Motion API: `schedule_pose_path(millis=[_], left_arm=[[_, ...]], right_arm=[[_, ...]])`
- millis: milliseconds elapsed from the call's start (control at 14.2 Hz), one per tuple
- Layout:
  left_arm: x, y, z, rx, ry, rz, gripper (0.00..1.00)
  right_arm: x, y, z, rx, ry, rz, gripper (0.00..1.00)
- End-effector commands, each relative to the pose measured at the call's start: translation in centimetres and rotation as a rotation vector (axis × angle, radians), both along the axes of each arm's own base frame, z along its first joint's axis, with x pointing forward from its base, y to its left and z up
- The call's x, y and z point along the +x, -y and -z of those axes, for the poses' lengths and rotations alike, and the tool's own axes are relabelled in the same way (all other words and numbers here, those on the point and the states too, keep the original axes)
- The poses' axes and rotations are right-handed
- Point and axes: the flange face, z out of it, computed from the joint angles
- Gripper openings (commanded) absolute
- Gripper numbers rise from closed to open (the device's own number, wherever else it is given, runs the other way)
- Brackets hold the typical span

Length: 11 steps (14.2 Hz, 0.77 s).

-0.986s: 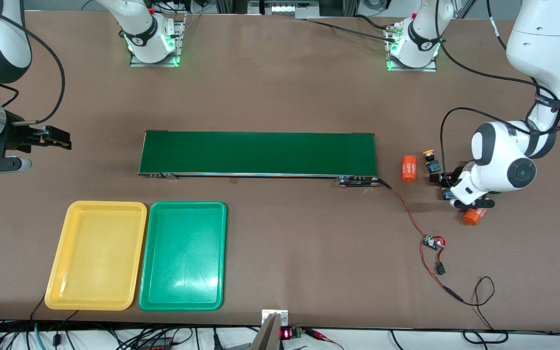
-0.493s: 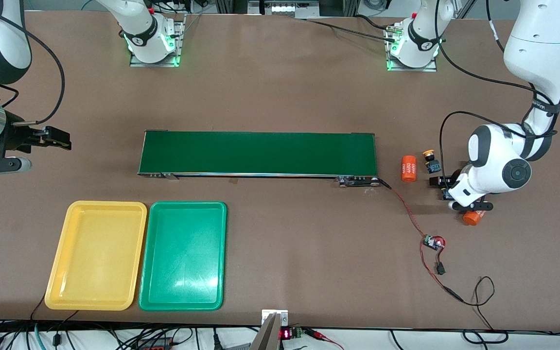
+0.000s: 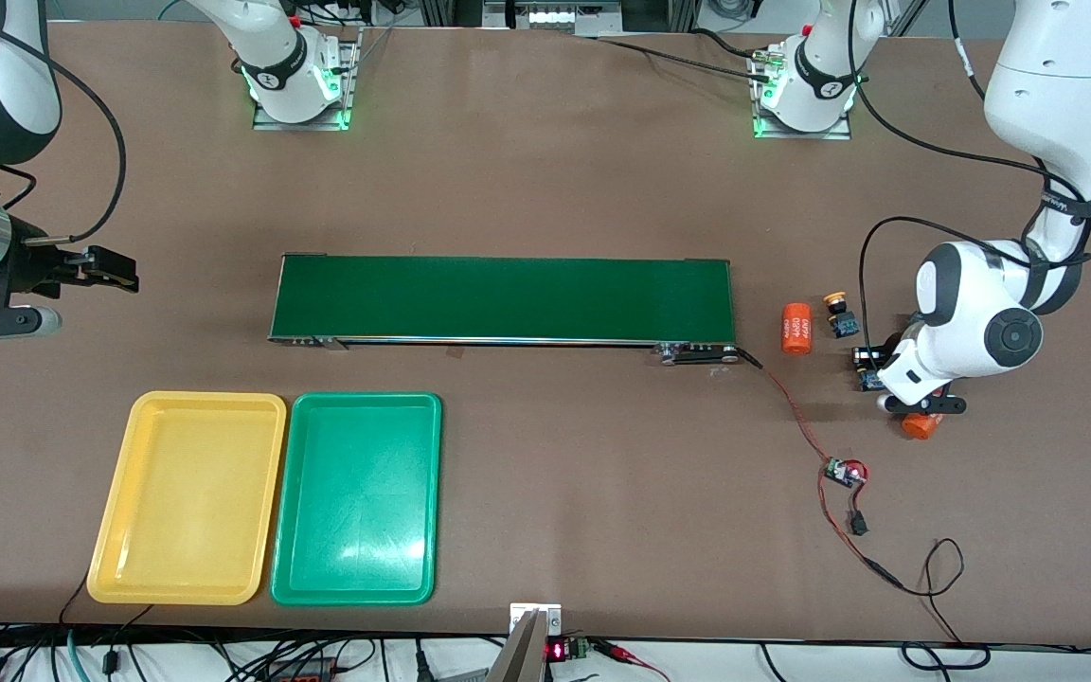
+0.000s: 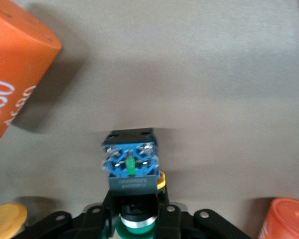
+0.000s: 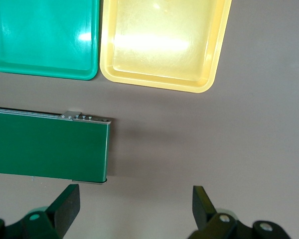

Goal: Sort buttons by color to trays
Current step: 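Lower the left gripper and grasp the green-capped button, then carry the green button to the conveyor end and release it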

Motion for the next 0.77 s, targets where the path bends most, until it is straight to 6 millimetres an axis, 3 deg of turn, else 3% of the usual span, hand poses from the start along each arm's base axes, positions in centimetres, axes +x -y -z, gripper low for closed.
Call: schedule_pose_path(millis=[0, 211, 352, 422, 704], left_arm=[[-0.4, 2.3, -4.3, -0.005, -0.031, 0.053, 0.0], [-0.5, 6.7, -9.1, -0.014, 0.008, 0.115, 0.0], [-1.5, 11.8, -11.6, -0.028, -0.007, 0.181, 0.0], [-2.5, 15.9, -12.2, -0.043, -0.034, 0.224, 0.0], [-6.5, 27.6, -12.9, -0.136, -0.071, 0.166, 0.0]], right_arm=[[-0.2, 0.2, -0.1, 0.003, 0.003, -0.006, 1.0], [-0.2, 0.4, -0.1, 0.003, 0.003, -0.003, 1.0], [-0.2, 0.3, -0.1, 0.004, 0.004, -0.005, 1.0], [-0.2, 0.3, -0.1, 0.004, 0.004, -0.003, 1.0], [-0.2, 0.2, -0.1, 0.004, 0.004, -0.005, 1.0]])
